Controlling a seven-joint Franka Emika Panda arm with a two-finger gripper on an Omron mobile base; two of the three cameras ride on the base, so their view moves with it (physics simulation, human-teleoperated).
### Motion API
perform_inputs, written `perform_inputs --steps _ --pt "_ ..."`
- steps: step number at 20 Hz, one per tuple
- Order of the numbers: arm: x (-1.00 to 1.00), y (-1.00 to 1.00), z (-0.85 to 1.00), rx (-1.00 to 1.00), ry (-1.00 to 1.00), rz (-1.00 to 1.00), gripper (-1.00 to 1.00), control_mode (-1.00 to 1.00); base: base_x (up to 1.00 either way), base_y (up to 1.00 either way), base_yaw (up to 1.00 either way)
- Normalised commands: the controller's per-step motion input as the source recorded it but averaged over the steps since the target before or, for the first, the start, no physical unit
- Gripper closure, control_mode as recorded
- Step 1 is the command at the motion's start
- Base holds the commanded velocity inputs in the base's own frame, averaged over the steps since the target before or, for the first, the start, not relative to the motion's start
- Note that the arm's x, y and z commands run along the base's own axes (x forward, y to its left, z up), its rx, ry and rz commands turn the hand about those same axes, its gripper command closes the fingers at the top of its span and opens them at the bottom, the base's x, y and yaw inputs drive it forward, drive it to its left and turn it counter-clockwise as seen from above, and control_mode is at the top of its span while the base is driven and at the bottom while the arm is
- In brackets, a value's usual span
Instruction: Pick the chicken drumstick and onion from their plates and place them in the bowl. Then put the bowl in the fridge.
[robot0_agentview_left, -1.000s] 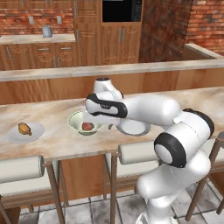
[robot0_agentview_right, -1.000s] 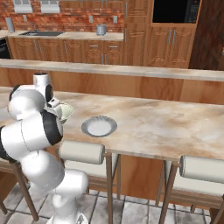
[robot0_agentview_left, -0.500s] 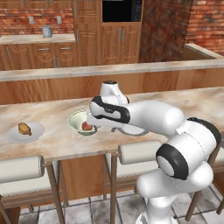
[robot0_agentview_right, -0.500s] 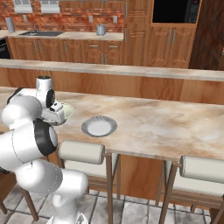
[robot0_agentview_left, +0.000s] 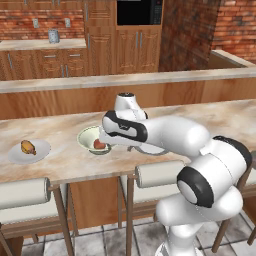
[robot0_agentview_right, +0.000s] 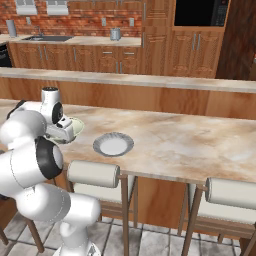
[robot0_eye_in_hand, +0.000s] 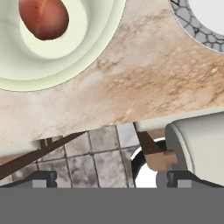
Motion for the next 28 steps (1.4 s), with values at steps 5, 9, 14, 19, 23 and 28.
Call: perform_inputs --steps 5,9,14,19,23,28 --pt "0.00 0.00 0.00 0.00 0.00 0.00 -1.00 1.00 0.00 0.00 0.00" --pt "0.00 0.00 0.00 0.00 0.00 0.00 -1.00 1.00 0.00 0.00 0.00" --pt "0.00 0.00 0.00 0.00 0.00 0.00 -1.00 1.00 -0.09 0.04 0.00" --pt "0.00 0.00 0.00 0.00 0.00 0.00 -1.00 1.00 -0.24 0.57 -0.11" --pt "0.00 0.00 0.00 0.00 0.00 0.00 -1.00 1.00 -0.11 0.75 -0.13" --pt "0.00 0.00 0.00 0.00 0.00 0.00 -1.00 1.00 -0.17 0.75 -0.10"
